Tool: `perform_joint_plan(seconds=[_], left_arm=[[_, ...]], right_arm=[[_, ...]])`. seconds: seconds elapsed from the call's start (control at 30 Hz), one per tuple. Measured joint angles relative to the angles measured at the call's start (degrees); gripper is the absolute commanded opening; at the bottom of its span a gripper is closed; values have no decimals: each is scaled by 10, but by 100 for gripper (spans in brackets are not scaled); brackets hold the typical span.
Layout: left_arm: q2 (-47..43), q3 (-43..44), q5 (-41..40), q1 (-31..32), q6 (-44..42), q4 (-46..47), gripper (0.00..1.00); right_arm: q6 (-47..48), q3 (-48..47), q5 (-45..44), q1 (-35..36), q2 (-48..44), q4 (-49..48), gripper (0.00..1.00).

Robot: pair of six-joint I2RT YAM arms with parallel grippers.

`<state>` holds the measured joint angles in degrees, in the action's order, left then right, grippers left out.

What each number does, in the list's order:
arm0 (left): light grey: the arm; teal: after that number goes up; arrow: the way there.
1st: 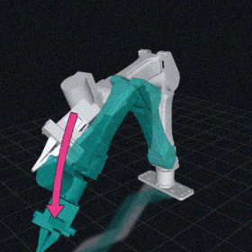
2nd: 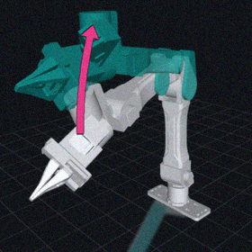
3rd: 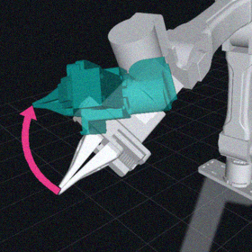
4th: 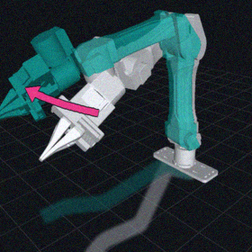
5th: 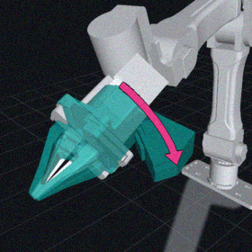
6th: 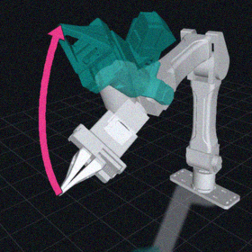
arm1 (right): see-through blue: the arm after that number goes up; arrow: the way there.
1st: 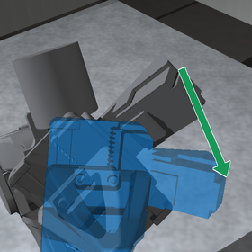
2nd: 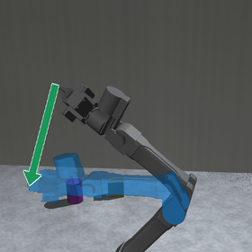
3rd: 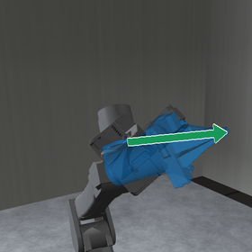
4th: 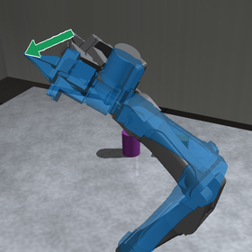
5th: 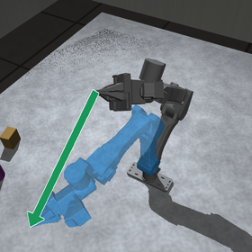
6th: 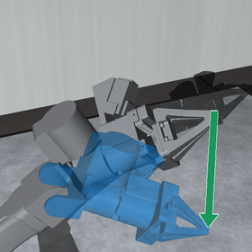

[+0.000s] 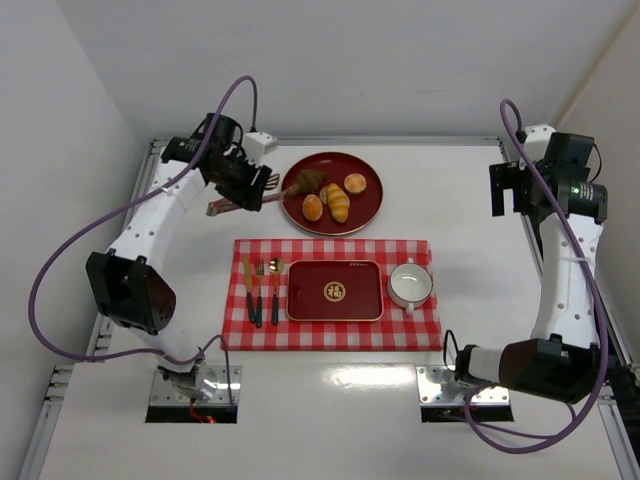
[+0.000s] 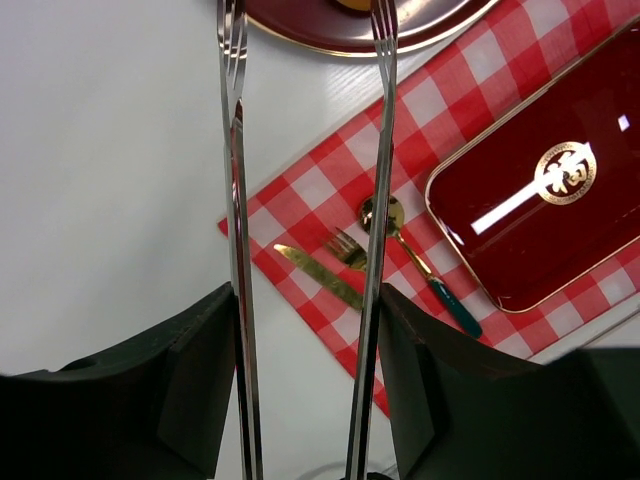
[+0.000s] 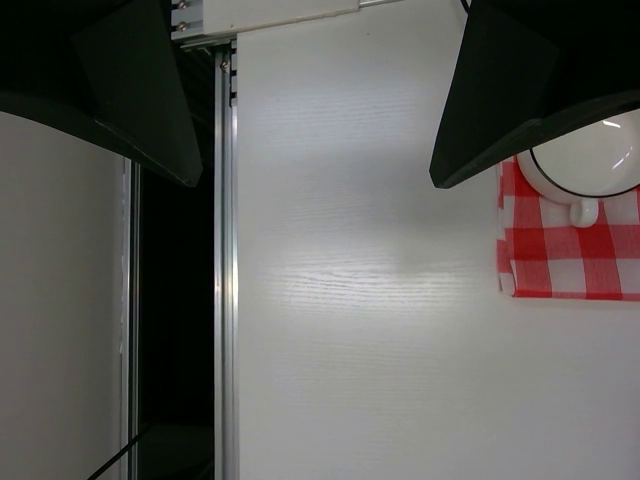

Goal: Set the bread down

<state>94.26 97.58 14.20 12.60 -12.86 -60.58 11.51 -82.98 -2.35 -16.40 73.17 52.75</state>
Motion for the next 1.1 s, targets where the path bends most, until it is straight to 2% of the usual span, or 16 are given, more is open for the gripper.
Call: perform_joint_plan(seconds=[0.47, 0.8, 1.1], left_arm=[[46, -5, 18, 35, 75, 44, 51], [62, -8, -31, 48, 139, 88, 51], [80, -22, -64, 106, 169, 122, 51]], right_arm=[[0, -6, 0, 0, 1, 0, 98], [1, -4, 0, 0, 1, 0, 98], [1, -3, 0, 0, 1, 0, 98]])
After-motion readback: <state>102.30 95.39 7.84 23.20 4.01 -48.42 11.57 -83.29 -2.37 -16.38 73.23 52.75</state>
